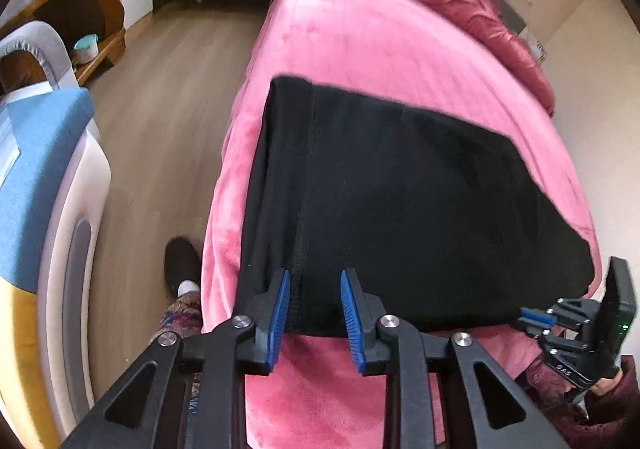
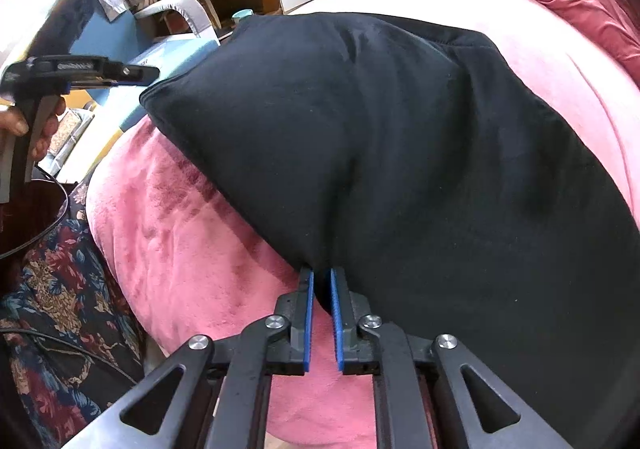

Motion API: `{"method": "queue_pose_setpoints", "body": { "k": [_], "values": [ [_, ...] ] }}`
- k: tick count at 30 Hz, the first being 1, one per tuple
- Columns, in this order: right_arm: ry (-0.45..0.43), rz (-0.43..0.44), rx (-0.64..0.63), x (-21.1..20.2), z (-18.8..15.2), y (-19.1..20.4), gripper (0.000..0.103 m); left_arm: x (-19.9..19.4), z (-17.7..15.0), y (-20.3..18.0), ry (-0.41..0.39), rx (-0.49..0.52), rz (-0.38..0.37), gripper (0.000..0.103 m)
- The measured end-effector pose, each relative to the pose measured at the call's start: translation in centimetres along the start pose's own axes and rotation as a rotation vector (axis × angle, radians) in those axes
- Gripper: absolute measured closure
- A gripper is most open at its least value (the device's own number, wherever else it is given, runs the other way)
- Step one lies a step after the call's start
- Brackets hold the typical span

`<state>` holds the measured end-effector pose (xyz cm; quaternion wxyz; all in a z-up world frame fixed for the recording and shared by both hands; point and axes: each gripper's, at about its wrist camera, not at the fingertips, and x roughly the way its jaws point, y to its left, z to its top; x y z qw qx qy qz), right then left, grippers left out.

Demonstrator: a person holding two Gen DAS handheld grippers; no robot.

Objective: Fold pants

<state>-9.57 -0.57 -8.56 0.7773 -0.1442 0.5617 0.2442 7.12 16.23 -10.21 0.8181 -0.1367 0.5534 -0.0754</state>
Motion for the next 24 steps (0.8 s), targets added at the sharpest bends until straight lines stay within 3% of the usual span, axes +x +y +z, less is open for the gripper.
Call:
{"method": "queue_pose_setpoints", "body": {
  "k": [3, 4, 6, 11, 15, 18, 24],
  "values": [
    [0.003, -0.006, -0.006, 0.0, 0.2, 0.2, 0.092, 0.9, -0.1, 0.2, 0.014, -0.013, -0.011, 0.077],
    [0.003, -0.006, -0.006, 0.0, 0.2, 0.1, 0.092, 1.0, -0.1, 0.1, 0.010, -0.012, -0.009, 0.088],
    [0.004, -0.008, -0.012, 0.0, 0.3, 0.2, 0.092, 1.0, 0.0, 0.2, 0.002, -0.008, 0.000, 0.099],
    [-0.020, -0.006, -0.004, -0.5, 0.6, 0.4, 0.096, -0.8, 0.1, 1.0, -0.058, -0.030, -0.018, 0.102],
    [-0.034, 0.012, 0.023, -0.8, 0.6, -0.1, 0.096, -2.1, 0.7, 2.0, -0.081, -0.048, -0.017, 0.102],
    [-0.025, 0.014, 0.027, -0.4, 0.5, -0.1, 0.096, -2.1, 0.6, 2.0, -0.051, -0.027, -0.004, 0.082],
    [-0.020, 0.001, 0.027, -0.1, 0.6, 0.1, 0.096, -0.4, -0.2, 1.1, 0.006, -0.003, -0.006, 0.076]
  ]
}}
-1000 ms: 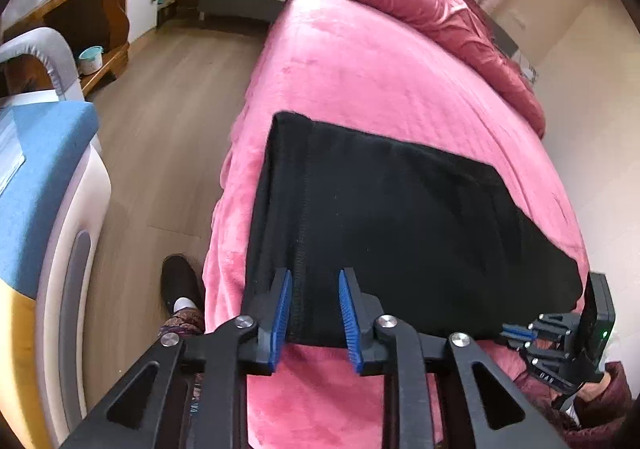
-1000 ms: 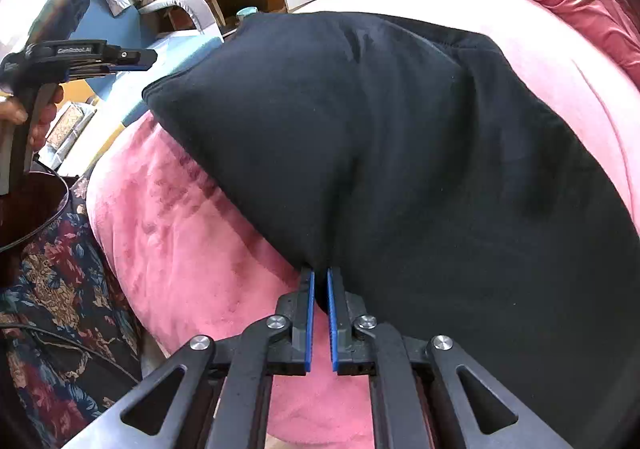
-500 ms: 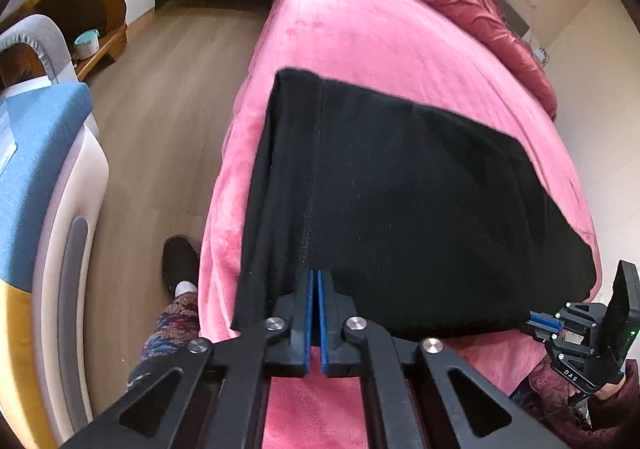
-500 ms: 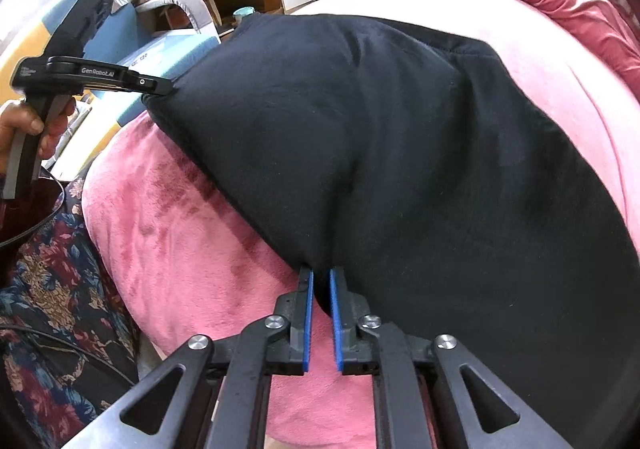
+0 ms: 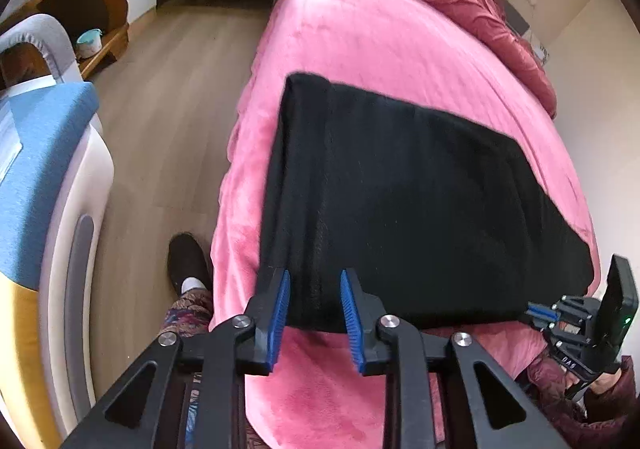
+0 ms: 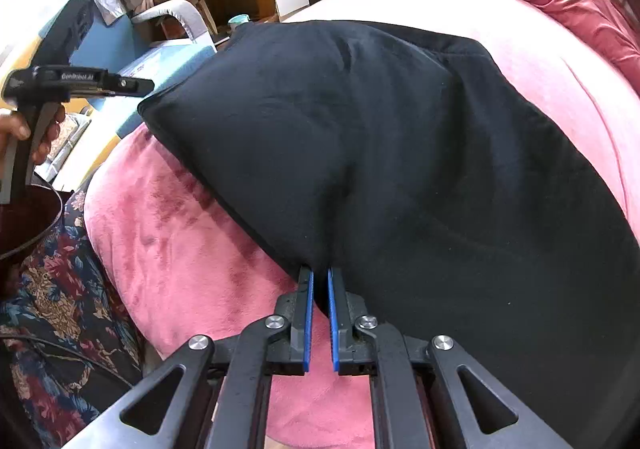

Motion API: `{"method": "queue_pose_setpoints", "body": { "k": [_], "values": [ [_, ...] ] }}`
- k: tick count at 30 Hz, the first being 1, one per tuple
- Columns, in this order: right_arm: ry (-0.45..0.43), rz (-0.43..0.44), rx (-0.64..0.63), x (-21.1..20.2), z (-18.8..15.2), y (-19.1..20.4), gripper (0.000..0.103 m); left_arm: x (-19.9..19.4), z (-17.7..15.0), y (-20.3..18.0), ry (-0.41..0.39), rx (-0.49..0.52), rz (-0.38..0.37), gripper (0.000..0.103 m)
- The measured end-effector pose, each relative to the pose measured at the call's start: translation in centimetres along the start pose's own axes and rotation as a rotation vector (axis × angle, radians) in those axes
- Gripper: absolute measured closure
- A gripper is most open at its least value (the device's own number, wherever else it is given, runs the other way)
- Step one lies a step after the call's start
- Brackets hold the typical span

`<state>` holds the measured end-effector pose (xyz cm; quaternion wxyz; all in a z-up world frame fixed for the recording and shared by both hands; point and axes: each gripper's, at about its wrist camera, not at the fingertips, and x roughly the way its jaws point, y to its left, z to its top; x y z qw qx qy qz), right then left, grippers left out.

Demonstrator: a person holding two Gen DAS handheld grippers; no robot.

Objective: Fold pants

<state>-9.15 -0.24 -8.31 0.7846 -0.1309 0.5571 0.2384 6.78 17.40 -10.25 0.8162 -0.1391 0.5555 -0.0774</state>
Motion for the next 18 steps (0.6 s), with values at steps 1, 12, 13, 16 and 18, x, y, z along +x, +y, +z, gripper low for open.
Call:
{"method": "queue_pose_setpoints", "body": {
  "k": [1, 12, 13, 16, 18],
  "values": [
    [0.000, 0.000, 0.002, 0.0, 0.0, 0.0, 0.096, 0.4, -0.1, -0.2, 0.006, 0.004, -0.001, 0.076],
    [-0.041, 0.025, 0.015, -1.2, 0.1, 0.1, 0.096, 0.3, -0.1, 0.5, -0.049, -0.021, 0.023, 0.102],
    [-0.048, 0.038, 0.024, -1.5, 0.2, 0.0, 0.096, -0.2, 0.1, 0.6, -0.062, -0.023, 0.022, 0.103],
    [-0.065, 0.056, 0.031, -2.1, 0.1, 0.0, 0.096, -1.7, 0.5, 0.9, -0.110, -0.025, 0.021, 0.103],
    [-0.050, 0.052, 0.024, -1.5, 0.0, 0.3, 0.096, -2.0, 0.7, 1.3, -0.106, -0.026, 0.035, 0.103]
  ]
}}
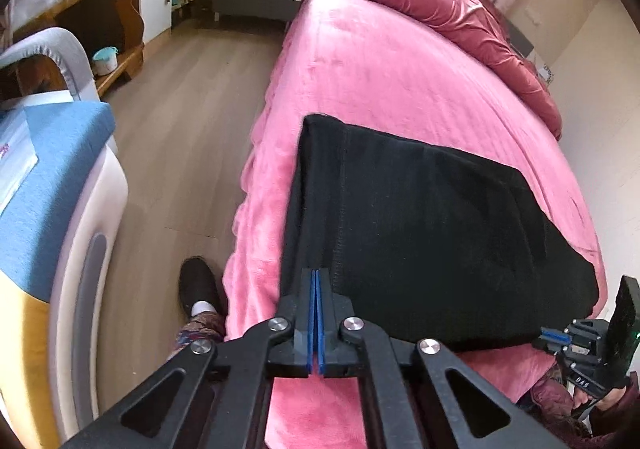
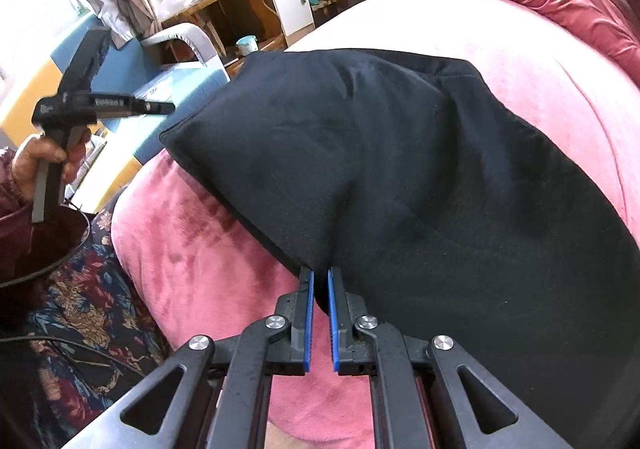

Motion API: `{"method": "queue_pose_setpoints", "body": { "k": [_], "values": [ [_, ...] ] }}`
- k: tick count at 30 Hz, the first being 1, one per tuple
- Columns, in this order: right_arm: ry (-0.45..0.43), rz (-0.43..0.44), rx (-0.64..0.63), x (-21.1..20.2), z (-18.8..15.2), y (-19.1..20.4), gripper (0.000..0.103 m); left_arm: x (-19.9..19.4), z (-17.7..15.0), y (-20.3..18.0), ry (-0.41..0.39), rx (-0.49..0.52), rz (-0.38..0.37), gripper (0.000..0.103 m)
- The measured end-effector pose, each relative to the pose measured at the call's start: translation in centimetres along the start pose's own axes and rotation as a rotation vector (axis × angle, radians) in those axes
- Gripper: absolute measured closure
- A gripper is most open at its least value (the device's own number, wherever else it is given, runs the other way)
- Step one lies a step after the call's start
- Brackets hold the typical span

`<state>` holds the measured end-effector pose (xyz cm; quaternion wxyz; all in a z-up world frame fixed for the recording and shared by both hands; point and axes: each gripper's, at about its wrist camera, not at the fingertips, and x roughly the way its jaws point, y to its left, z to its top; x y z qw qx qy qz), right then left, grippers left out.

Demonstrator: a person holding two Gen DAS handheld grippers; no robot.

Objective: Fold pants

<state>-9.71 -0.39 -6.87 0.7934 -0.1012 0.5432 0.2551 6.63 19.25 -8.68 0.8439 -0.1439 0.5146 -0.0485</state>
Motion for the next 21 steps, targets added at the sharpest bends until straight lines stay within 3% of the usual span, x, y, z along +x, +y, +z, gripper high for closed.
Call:
{"method": "queue_pose_setpoints", "body": {
  "k": [4, 5, 7, 8, 11, 18, 21],
  "values": [
    [0.053, -0.018, -0.037, 1.9, -0.8, 0.5, 0.096, 0.7, -0.7, 0.2, 0.059, -0.001, -0.009, 0.101],
    [0.058, -0.022, -0.036, 2.1, -0.9, 0.4, 0.096, 0.7, -0.9, 0.0, 0.061, 0.010, 0.002, 0.098],
    [0.055, -0.018, -0.028, 2.1, -0.7, 0.2, 0.096, 0.9, -1.1, -0.2, 0.075, 0.011, -0.025, 0.075],
    [0.056, -0.017, -0.028, 2.1, -0.7, 0.2, 0.096, 1.0, -1.2, -0.3, 0.083, 0.007, -0.038, 0.074],
    [0.054, -0.017, -0.028, 2.2, -0.6, 0.0, 0.094, 1.7, -1.3, -0.5, 0.102, 0.023, 0.013, 0.074],
    [0.052, -0.030, -0.019, 1.9, -0.5, 0.1, 0.092, 2.5, -2.1, -1.0, 0.115, 0.044, -0.001, 0.075],
    [0.054, -0.042, -0.028, 2.1, -0.4, 0.5, 0.092, 3.1, -2.1, -1.1, 0.115, 0.062, 0.014, 0.090]
  ]
}}
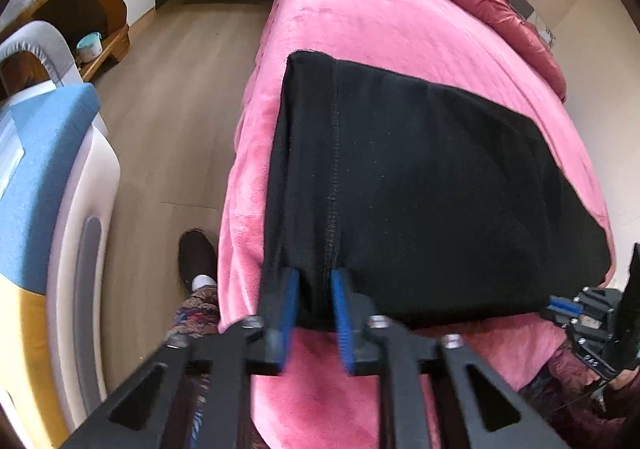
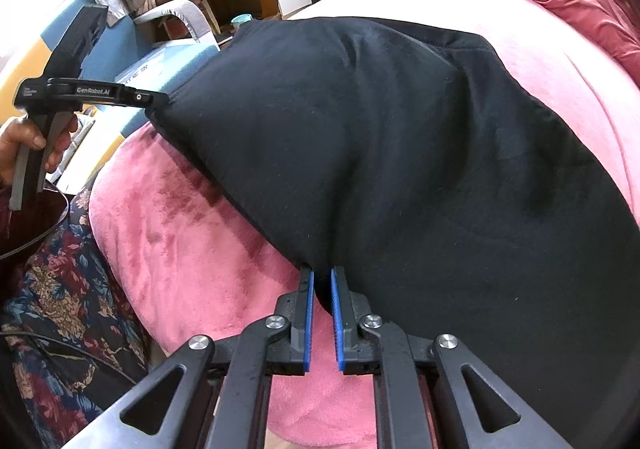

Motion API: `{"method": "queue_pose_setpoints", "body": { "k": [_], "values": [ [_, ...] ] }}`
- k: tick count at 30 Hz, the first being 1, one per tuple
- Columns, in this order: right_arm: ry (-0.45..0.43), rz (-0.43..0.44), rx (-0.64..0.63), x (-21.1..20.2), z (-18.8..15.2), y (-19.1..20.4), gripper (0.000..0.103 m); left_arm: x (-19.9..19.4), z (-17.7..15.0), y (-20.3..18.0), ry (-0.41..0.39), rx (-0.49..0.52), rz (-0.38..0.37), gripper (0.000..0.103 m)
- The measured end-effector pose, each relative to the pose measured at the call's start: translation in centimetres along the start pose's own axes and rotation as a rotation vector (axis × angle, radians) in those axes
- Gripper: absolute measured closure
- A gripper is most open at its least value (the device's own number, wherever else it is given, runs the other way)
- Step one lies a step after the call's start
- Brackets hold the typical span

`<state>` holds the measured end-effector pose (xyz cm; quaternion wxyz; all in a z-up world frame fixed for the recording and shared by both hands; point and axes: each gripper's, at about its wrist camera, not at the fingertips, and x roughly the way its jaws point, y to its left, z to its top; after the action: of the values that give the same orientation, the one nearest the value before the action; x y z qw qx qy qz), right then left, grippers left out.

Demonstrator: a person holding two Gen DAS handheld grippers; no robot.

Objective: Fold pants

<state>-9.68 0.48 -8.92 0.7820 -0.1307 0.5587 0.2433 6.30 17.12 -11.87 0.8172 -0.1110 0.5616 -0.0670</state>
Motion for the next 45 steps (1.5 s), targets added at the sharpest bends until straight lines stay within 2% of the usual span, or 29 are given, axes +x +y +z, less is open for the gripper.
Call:
{"method": "queue_pose_setpoints", "body": {
  "k": [4, 9, 11, 15, 16, 18, 19, 21, 22, 25, 28, 31, 33, 36, 38, 41, 45],
  "values": [
    [-0.019, -0.004, 0.000, -0.6, 0.0, 0.2, 0.095, -0.8, 0.3, 0.6, -0.035, -0.016, -0.033, 0.096],
    [-0.054, 0.040, 0.026, -2.0, 0.1, -0.1, 0.096, -3.2, 0.9, 1.0, -0.108, -0.024, -0.052, 0.096],
    [-0.034, 0.040, 0.016, -1.3, 0.0, 0.2, 0.096, -3.1, 1.0, 1.2, -0.095, -0.022, -0.039, 0.096],
    [0.019, 0.024, -0.020, 0.6, -0.4, 0.9, 0.094, -1.3, 0.5, 0.8, -0.004, 0.010, 0.028, 0.094],
    [0.024, 0.030, -0.024, 0.7, -0.4, 0.9, 0.093, -1.1, 0.5, 0.7, 0.005, 0.003, 0.046, 0.089],
    [0.017, 0.047, 0.001, 0.4, -0.4, 0.4, 0.088, -1.5, 0.7, 0.4, 0.011, 0.005, 0.063, 0.086],
    [0.013, 0.069, 0.020, 0.2, -0.3, 0.1, 0.082, -2.0, 0.9, 0.0, -0.005, 0.017, 0.091, 0.083],
    [-0.009, 0.105, 0.063, -0.8, -0.5, -0.7, 0.063, -3.2, 1.4, -0.6, -0.036, 0.036, 0.138, 0.082],
    [-0.024, 0.113, 0.090, -1.4, -0.7, -1.4, 0.060, -4.0, 1.6, -0.9, -0.062, 0.043, 0.158, 0.080],
    [-0.097, 0.131, 0.249, -4.1, -2.2, -5.0, 0.059, -6.0, 2.2, -1.9, -0.136, 0.053, 0.195, 0.078],
    [-0.166, 0.043, 0.407, -6.6, -4.9, -9.5, 0.059, -7.2, 2.5, -3.4, -0.193, 0.063, 0.097, 0.077],
    [-0.181, -0.081, 0.588, -8.2, -8.5, -14.9, 0.058, -6.6, 2.7, -6.7, -0.206, 0.130, 0.007, 0.076],
    [-0.183, -0.158, 0.724, -9.1, -11.8, -18.3, 0.058, -5.0, 2.8, -9.6, -0.170, 0.183, -0.047, 0.076],
    [-0.158, -0.248, 0.862, -10.3, -15.7, -21.2, 0.059, -2.5, 2.5, -13.6, -0.105, 0.262, -0.099, 0.076],
    [-0.219, -0.242, 0.949, -12.0, -18.2, -22.3, 0.062, -1.1, 1.8, -15.9, -0.068, 0.314, -0.120, 0.076],
    [-0.346, -0.303, 1.146, -15.4, -22.7, -25.3, 0.062, 0.9, 0.7, -19.2, -0.017, 0.388, -0.148, 0.076],
    [-0.441, -0.364, 1.367, -17.6, -27.6, -29.5, 0.058, 2.5, -0.4, -21.8, 0.034, 0.439, -0.163, 0.076]
  ]
}}
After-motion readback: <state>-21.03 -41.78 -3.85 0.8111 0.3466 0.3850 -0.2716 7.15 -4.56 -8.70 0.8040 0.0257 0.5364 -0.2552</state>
